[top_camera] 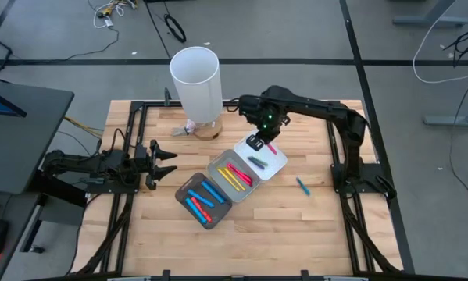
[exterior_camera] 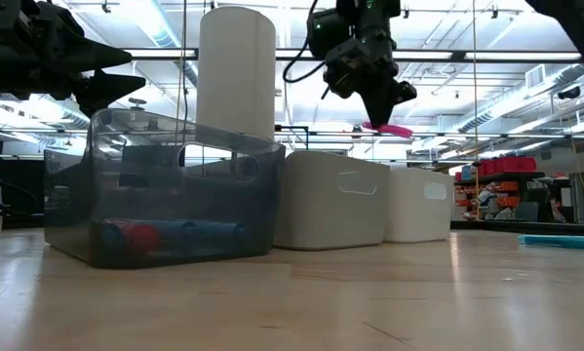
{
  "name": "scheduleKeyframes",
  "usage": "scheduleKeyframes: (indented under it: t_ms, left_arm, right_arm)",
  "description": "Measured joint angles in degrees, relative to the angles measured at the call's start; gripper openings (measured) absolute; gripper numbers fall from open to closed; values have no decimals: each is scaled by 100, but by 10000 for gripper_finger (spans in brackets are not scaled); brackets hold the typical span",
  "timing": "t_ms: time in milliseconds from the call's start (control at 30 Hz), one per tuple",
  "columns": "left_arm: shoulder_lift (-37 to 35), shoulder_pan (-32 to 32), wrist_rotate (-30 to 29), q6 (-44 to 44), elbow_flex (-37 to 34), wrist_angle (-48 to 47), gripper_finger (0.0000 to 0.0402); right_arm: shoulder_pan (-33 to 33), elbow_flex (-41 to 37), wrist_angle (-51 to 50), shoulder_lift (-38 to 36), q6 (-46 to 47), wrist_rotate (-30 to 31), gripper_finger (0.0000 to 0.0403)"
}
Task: Pick & Place Markers
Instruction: Put the pink pen into the white bin
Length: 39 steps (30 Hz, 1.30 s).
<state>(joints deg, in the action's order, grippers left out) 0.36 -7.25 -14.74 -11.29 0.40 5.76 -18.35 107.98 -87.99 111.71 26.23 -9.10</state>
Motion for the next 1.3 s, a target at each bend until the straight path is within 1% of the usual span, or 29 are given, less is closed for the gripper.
scheduleKeyframes:
  t_ms: [267, 467, 867, 933, 1033, 1300]
  left_arm:
    - [-2, 0, 0, 1, 1, 0, 234]
    - [-2, 0, 2, 1, 0, 0, 234]
    - [-1, 0, 2, 1, 0, 0, 234]
    - [-1, 0, 1, 1, 1, 0, 234]
    - [-2, 0, 0, 2, 0, 0, 234]
    - [0, 0, 0, 2, 0, 0, 234]
  right_arm:
    - [-9, 5, 126, 223, -128, 206, 13]
    - [36, -35, 403, 415, -157, 222, 13]
    - [81, -930, 1468, 434, -152, 303, 13]
    - [81, -1072, 1711, 432, -165, 420, 13]
    - [81, -1295, 1896, 432, -187, 520, 13]
    - [87, -1933, 2341, 430, -190, 517, 13]
